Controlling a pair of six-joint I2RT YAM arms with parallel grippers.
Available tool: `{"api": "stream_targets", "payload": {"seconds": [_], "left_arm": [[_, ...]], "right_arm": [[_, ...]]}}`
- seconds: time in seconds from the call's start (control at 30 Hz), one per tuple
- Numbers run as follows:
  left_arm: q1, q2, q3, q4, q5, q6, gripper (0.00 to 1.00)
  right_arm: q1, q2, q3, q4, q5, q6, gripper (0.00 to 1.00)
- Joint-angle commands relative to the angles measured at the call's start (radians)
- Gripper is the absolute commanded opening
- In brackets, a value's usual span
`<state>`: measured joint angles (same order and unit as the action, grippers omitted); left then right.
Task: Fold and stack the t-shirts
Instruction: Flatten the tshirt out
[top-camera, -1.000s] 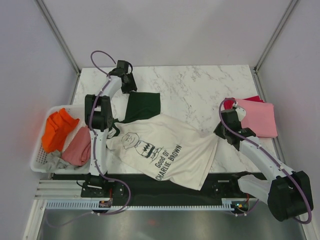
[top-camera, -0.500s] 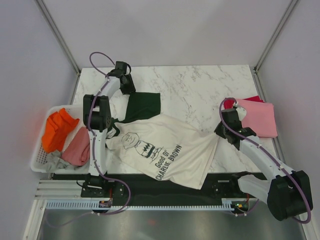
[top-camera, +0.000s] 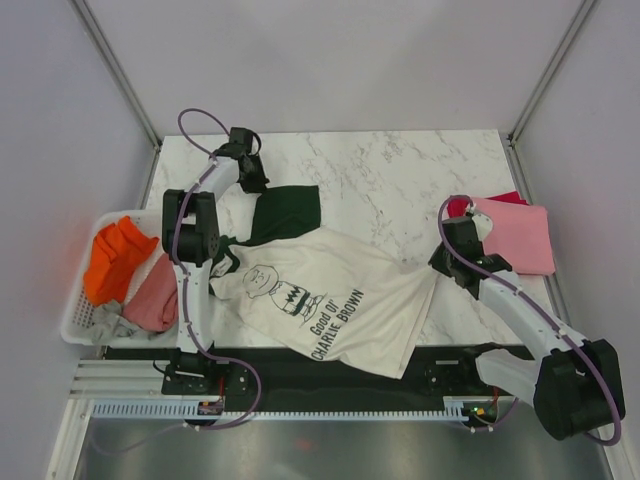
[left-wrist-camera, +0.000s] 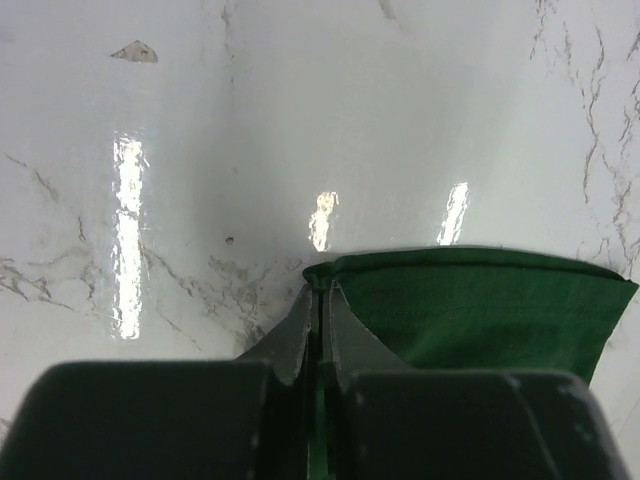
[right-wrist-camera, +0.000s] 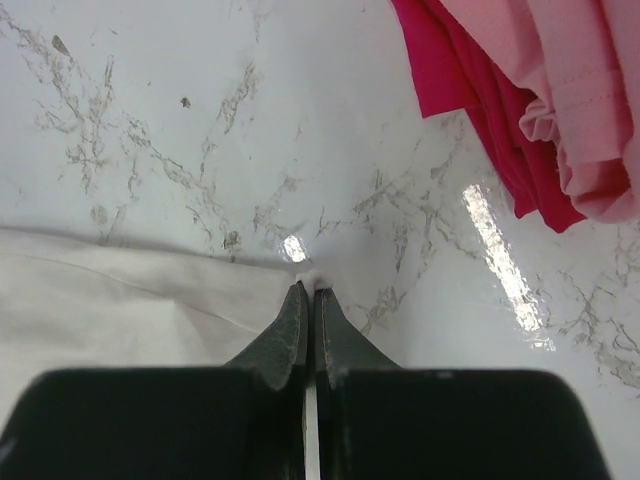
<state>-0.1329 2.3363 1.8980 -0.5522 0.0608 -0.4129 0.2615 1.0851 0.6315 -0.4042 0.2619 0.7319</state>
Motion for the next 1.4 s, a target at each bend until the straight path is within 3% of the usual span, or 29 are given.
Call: {"api": "stream_targets", "payload": {"seconds": [0.0,0.27,0.53,0.7,0.83,1.07,1.2,1.37], "left_arm": [[-0.007,-0.018,0.0,-0.045,0.045,0.005,0.02],[-0.016,-0.242,-0.042,-0.038,0.102,-0.059,0.02],[-0.014,-0.512,0.036,-0.129,0.048,-0.081,0.02],[-0.013,-0.748,0.078,-0.203,-0.01,-0.087,0.02],[-0.013,-1.003,0.107,-0.261,-0.094,-0.089,0.02],[-0.013,-1.314,0.122,-0.325,-0.144,-0.118,0.02],[-0.013,-1.417,0.16,-0.31,-0.154,-0.144,0.02],[-0.013,-1.335,0.372,-0.293,-0.069,-0.173,0.02]], "right_arm": [[-0.007,0.048,0.043,0.042,-0.006,-0.035,0.0],[-0.021,0.275,0.226,0.074,-0.032,-0.052,0.0],[-0.059,0.384,0.707,-0.1,-0.156,-0.115,0.0],[-0.059,0.254,0.882,-0.183,-0.118,-0.181,0.0],[-0.059,0.073,0.866,-0.218,-0.092,-0.213,0.0],[-0.061,-0.304,0.824,-0.301,-0.088,-0.209,0.0],[-0.059,-0.442,0.879,-0.334,-0.101,-0.223,0.0],[-0.061,-0.505,0.993,-0.347,0.022,-0.233,0.0]]}}
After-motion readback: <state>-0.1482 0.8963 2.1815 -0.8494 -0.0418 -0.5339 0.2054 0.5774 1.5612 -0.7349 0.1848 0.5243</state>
